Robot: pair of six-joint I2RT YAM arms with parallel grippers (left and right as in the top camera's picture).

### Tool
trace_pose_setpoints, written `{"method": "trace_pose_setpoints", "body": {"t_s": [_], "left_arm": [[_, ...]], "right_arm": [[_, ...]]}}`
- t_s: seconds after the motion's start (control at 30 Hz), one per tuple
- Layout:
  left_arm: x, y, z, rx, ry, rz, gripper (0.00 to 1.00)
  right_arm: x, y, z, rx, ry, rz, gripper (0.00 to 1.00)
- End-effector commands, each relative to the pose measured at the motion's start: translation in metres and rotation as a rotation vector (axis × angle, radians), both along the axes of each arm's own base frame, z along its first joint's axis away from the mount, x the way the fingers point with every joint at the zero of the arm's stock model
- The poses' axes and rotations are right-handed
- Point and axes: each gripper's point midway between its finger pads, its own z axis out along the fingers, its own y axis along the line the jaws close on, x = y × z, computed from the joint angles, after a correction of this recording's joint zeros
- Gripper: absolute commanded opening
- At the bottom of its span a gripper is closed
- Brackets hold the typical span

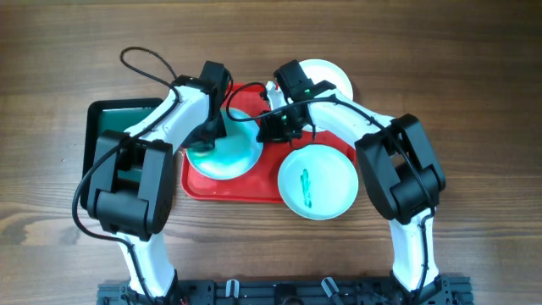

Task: Clean dirty plates on tray and stack at the side
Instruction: 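Scrub the plate surface with the sponge while the right gripper holds the rim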

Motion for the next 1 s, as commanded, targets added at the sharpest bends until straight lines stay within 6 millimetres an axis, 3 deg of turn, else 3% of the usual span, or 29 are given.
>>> {"method": "trace_pose_setpoints", "body": {"t_s": [0.0,0.1,0.2,0.3,0.37,0.57,0.63,0.7,0.8,0.9,0.97], "left_arm": [[0.020,0.014,-0.015,0.044,-0.101,0.114,0.04],[0.026,-0.054,-0.021,-0.347,-0.068,0.089,0.04],[0.025,-0.106,-0.009,-0.640,-0.034,-0.018,0.04],[0.012,-0.139,0.006,-0.830,0.006,-0.189,0.04],[0.000,-0.143,0.008,-0.858,0.046,-0.251,0.04],[-0.034,-0.118,-0.003,-0.737,0.185,-0.291,0.04],[-0.039,-0.094,-0.013,-0.587,0.213,-0.247,0.04],[-0.037,-0.047,-0.022,-0.309,0.212,-0.149,0.04],[-0.029,0.004,-0.018,-0.011,0.150,-0.030,0.04],[-0.016,0.036,-0.007,0.192,0.046,0.066,0.04],[-0.006,0.042,-0.004,0.228,-0.005,0.082,0.04]], "right_arm": [[-0.004,-0.005,-0.017,-0.028,0.024,0.010,0.04],[-0.004,-0.005,-0.017,-0.028,0.023,0.011,0.04],[-0.004,-0.005,-0.017,-0.027,0.023,0.012,0.04],[-0.004,-0.005,-0.017,-0.028,0.022,0.013,0.04],[-0.004,-0.005,-0.017,-0.028,0.022,0.013,0.04],[-0.004,-0.005,-0.017,-0.027,0.022,0.013,0.04],[-0.004,-0.005,-0.017,-0.027,0.022,0.013,0.04],[-0.004,-0.005,-0.017,-0.027,0.023,0.013,0.04],[-0.004,-0.005,-0.017,-0.027,0.023,0.013,0.04],[-0.004,-0.005,-0.017,-0.028,0.023,0.012,0.04],[-0.004,-0.005,-0.017,-0.028,0.022,0.013,0.04]]}}
